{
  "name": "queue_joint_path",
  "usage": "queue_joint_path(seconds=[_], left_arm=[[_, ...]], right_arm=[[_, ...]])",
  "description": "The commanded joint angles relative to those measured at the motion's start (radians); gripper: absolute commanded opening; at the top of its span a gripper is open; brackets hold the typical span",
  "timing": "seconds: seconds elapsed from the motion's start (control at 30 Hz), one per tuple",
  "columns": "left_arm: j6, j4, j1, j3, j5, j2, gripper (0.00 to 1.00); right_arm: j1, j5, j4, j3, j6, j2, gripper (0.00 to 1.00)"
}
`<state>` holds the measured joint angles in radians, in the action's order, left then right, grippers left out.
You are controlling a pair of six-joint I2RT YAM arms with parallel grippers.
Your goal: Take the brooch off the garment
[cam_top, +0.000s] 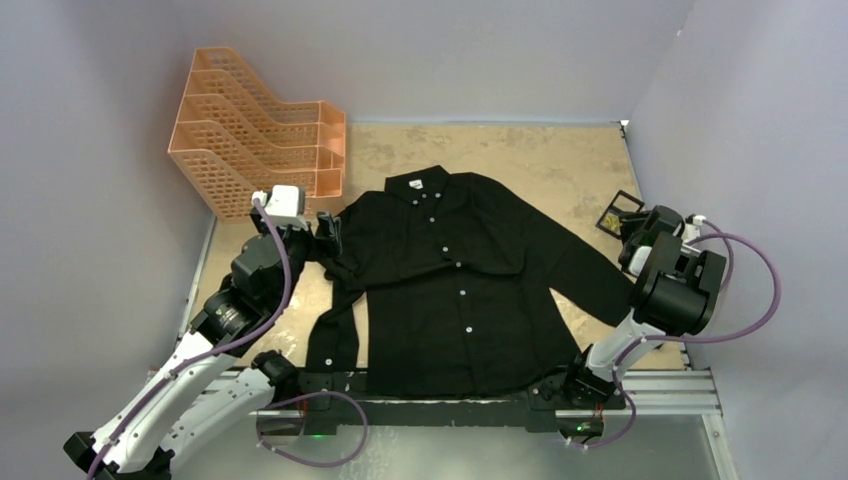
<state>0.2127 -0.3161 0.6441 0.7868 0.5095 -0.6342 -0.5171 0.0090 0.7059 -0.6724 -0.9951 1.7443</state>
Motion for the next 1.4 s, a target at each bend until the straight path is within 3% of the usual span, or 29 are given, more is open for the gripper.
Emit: queue_joint_path(seconds=[0.0,0.3,0.43,0.57,0.67,0.97,1.17,1.37], left_arm=[[-0.022,0.013,0.007,-0.007,-0.009,0.012,0.8],[-0.018,0.007,0.0,-0.004,-0.01,0.027,0.8],[-0.012,0.0,-0.022,0.0,-0.012,0.038,0.8],[-0.005,0.0,-0.042,0.003,-0.028,0.052,0.8],[-0.004,-0.001,-0.051,0.003,-0.024,0.059,0.8],[0.014,-0.036,-0.057,0.028,0.056,0.114,0.86],[0.008,-0.094,-0.057,0.067,0.112,0.205,0.94],[0.005,-0.105,-0.056,0.039,0.138,0.308,0.97]], right_arm=[[-0.005,0.051,-0.189,-0.078,0.093,-0.057,0.5],[-0.004,0.097,-0.389,-0.126,0.263,-0.223,0.72],[-0.003,0.083,-0.491,-0.133,0.36,-0.38,0.85],[0.003,0.03,-0.577,-0.142,0.44,-0.539,0.91],[0.075,0.03,-0.597,-0.127,0.435,-0.651,0.98],[0.142,-0.12,-0.7,-0.19,0.392,-0.914,0.98],[0.259,0.046,-0.877,-0.326,0.527,-1.071,0.98],[0.371,0.151,-0.955,-0.318,0.602,-1.224,0.98]])
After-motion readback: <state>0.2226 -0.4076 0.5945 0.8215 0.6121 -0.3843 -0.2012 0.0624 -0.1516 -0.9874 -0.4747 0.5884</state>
